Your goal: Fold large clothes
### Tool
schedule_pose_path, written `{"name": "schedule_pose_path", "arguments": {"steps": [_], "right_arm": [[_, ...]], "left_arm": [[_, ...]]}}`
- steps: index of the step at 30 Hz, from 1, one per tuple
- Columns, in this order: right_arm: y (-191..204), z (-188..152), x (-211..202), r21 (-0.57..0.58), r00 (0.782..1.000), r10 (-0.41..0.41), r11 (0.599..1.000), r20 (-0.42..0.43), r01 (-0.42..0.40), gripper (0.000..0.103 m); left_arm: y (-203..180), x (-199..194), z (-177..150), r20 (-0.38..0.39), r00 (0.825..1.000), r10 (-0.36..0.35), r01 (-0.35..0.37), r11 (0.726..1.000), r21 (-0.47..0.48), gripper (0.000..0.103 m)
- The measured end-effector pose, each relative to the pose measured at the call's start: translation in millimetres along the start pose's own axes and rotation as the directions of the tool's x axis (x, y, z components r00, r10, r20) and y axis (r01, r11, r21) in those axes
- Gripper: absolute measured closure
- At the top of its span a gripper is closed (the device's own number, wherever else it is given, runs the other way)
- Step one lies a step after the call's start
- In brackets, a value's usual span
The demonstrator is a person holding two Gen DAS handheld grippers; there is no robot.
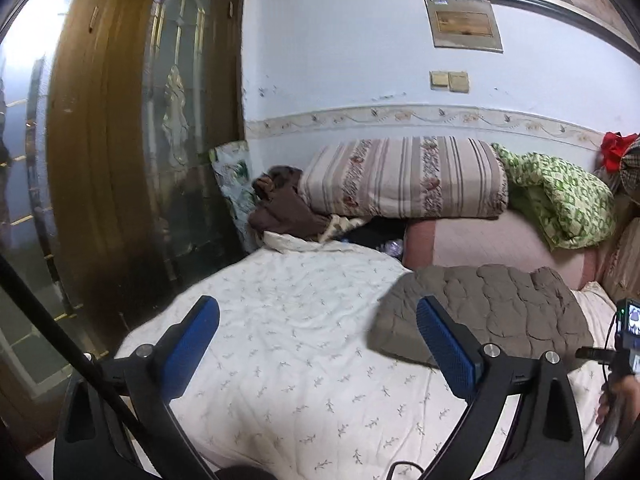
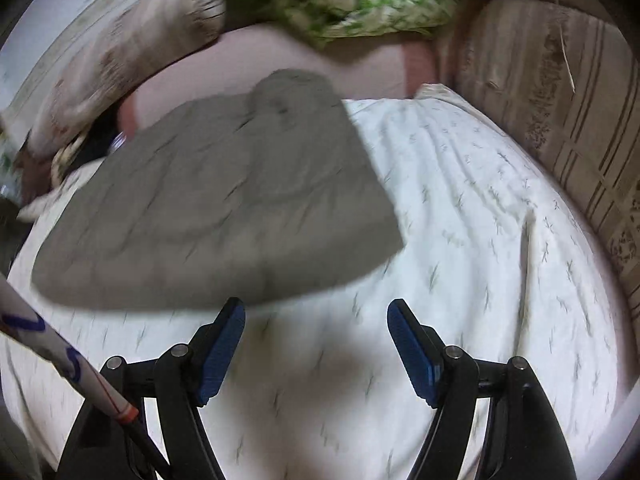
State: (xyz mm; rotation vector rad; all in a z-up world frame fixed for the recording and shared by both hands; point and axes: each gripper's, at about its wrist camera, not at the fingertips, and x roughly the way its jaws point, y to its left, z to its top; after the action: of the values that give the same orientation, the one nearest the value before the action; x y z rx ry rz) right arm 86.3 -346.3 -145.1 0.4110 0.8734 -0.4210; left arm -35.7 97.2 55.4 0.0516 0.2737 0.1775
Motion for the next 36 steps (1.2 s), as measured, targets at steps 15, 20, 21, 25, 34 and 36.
{"name": "schedule_pose_path", "arguments": {"steps": [15, 20, 21, 25, 34, 36], "right_arm": [[-8, -42, -43, 0.021, 0.990, 0.137, 0.990, -0.035, -0.136, 0.022], [15, -96, -80, -0.017, 0.979, 0.200, 0.980, -0.033, -0.200, 0.021], [20, -104, -83, -0.026, 0.980, 0.196, 0.980, -0.037, -0.197, 0.021], [44, -133, -84, -0.064, 0.973, 0.212, 0.974, -0.087, -0.218, 0.021], [111, -170, -91, -0.234, 0.949, 0.257, 0.926, -0.185, -0.296, 0.021], [120, -175, -95, -0.255, 0.949, 0.255, 0.920, -0.185, -0.297, 0.021]], "left_arm": [[-27, -9, -3, 0.032, 0.999, -0.017, 0.016, 0.999, 0.037, 0.003], [-31, 0, -14, -0.052, 0.994, -0.092, 0.092, 0.996, -0.010, 0.003], [-32, 2, -17, -0.073, 0.992, -0.098, 0.098, 0.995, -0.003, 0.003], [-36, 10, -29, -0.161, 0.980, -0.120, 0.127, 0.991, 0.034, 0.003], [-38, 30, -61, -0.264, 0.964, -0.046, 0.073, 0.993, 0.095, 0.003], [-37, 33, -65, -0.280, 0.959, -0.049, 0.078, 0.993, 0.094, 0.003]]}}
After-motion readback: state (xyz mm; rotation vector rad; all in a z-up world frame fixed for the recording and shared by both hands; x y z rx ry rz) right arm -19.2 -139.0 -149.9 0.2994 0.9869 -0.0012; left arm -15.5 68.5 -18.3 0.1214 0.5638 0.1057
